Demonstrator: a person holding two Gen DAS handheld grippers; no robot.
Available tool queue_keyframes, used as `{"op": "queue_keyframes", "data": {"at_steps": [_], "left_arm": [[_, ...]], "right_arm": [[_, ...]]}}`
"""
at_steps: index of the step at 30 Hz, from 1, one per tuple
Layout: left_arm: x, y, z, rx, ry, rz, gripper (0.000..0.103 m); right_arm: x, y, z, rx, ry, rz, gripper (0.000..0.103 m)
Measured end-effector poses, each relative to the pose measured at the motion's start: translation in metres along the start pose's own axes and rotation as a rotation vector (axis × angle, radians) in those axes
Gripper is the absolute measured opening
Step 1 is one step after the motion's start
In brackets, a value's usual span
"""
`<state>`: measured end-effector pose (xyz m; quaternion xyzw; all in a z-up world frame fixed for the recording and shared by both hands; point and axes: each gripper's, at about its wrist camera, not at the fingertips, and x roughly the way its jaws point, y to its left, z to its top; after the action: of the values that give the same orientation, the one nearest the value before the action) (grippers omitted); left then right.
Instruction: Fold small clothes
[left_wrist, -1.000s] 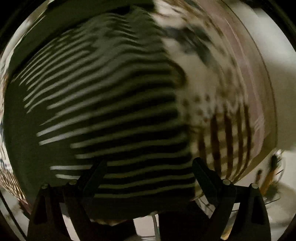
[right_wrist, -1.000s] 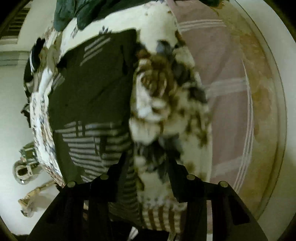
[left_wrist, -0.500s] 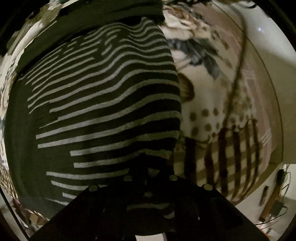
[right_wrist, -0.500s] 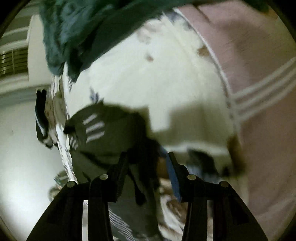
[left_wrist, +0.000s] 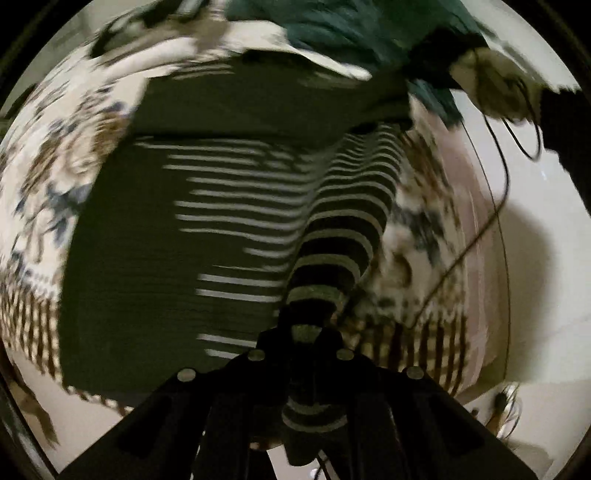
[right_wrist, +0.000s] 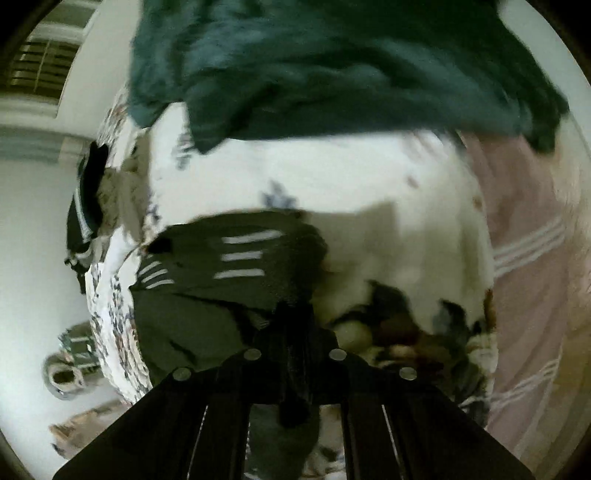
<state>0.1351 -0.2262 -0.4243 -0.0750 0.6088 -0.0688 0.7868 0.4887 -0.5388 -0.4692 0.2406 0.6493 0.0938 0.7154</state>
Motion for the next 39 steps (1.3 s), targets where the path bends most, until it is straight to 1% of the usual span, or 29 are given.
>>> {"op": "queue_keyframes", "data": {"at_steps": [1, 3, 4, 6, 8, 9, 10, 11, 12, 14, 16, 19, 22, 23, 24, 25, 26, 27, 28, 29, 31, 33, 35, 37, 38, 39], "left_arm": [[-0.011, 0.017, 0.002, -0.041, -0.022, -0.003, 0.005], [-0.021, 0.039, 0.001, -0.097, -0.038, -0.005, 0.005], [-0.027, 0.058, 0.001, -0.149, -0.051, -0.011, 0.005], [-0.033, 0.085, 0.000, -0.209, -0.051, -0.022, 0.005], [-0.036, 0.121, -0.003, -0.290, -0.054, -0.038, 0.005], [-0.034, 0.141, -0.005, -0.326, -0.051, -0.045, 0.005], [-0.031, 0.151, -0.007, -0.350, -0.049, -0.051, 0.005], [-0.025, 0.173, -0.010, -0.394, -0.038, -0.070, 0.005], [-0.019, 0.186, -0.012, -0.421, -0.028, -0.076, 0.005], [-0.010, 0.214, -0.019, -0.474, -0.028, -0.088, 0.005], [0.001, 0.238, -0.025, -0.503, -0.023, -0.077, 0.005], [0.012, 0.273, -0.034, -0.559, -0.017, -0.092, 0.005], [0.025, 0.301, -0.040, -0.577, 0.006, -0.110, 0.006], [0.032, 0.311, -0.042, -0.586, 0.025, -0.115, 0.010], [0.037, 0.318, -0.043, -0.583, 0.044, -0.114, 0.010], [0.040, 0.326, -0.045, -0.576, 0.071, -0.101, 0.010], [0.044, 0.338, -0.050, -0.574, 0.106, -0.075, 0.013], [0.044, 0.349, -0.058, -0.583, 0.124, -0.071, 0.020], [0.043, 0.357, -0.063, -0.596, 0.135, -0.063, 0.034], [0.041, 0.371, -0.071, -0.624, 0.144, -0.060, 0.043], [0.033, 0.392, -0.082, -0.679, 0.145, -0.084, 0.048], [0.026, 0.400, -0.082, -0.678, 0.135, -0.119, 0.049], [0.024, 0.398, -0.076, -0.642, 0.124, -0.144, 0.049], [0.028, 0.389, -0.065, -0.586, 0.135, -0.147, 0.049], [0.032, 0.381, -0.056, -0.547, 0.146, -0.154, 0.050], [0.039, 0.372, -0.047, -0.502, 0.159, -0.152, 0.050]], "right_arm": [[-0.004, 0.019, 0.002, -0.019, -0.008, -0.009, 0.006], [-0.008, 0.061, 0.006, -0.060, -0.019, -0.028, 0.006], [-0.007, 0.091, 0.007, -0.094, -0.021, -0.034, 0.006], [0.002, 0.148, 0.009, -0.170, -0.013, -0.062, 0.006], [0.023, 0.208, 0.008, -0.232, 0.002, -0.091, 0.006], [0.036, 0.237, 0.006, -0.264, 0.011, -0.112, 0.006], [0.051, 0.264, 0.004, -0.298, 0.019, -0.133, 0.006], [0.064, 0.285, 0.001, -0.322, 0.020, -0.153, 0.006], [0.089, 0.319, -0.003, -0.366, 0.028, -0.186, 0.006], [0.132, 0.364, -0.011, -0.412, 0.049, -0.230, 0.006], [0.172, 0.398, -0.021, -0.461, 0.064, -0.283, 0.006], [0.227, 0.438, -0.038, -0.500, 0.078, -0.344, 0.006], [0.265, 0.457, -0.043, -0.504, 0.096, -0.381, 0.006], [0.279, 0.460, -0.044, -0.508, 0.122, -0.395, 0.006], [0.291, 0.461, -0.044, -0.501, 0.154, -0.411, 0.006], [0.298, 0.461, -0.044, -0.494, 0.163, -0.434, 0.011], [0.300, 0.461, -0.045, -0.488, 0.173, -0.432, 0.016], [0.298, 0.460, -0.047, -0.474, 0.186, -0.416, 0.029], [0.291, 0.457, -0.051, -0.455, 0.192, -0.388, 0.044], [0.281, 0.454, -0.056, -0.441, 0.188, -0.366, 0.048], [0.252, 0.445, -0.076, -0.440, 0.170, -0.315, 0.050], [0.221, 0.425, -0.108, -0.450, 0.173, -0.290, 0.050], [0.199, 0.395, -0.144, -0.430, 0.198, -0.284, 0.051], [0.185, 0.351, -0.198, -0.384, 0.255, -0.292, 0.051], [0.186, 0.335, -0.216, -0.368, 0.278, -0.293, 0.051], [0.187, 0.311, -0.246, -0.343, 0.314, -0.301, 0.051]]}}
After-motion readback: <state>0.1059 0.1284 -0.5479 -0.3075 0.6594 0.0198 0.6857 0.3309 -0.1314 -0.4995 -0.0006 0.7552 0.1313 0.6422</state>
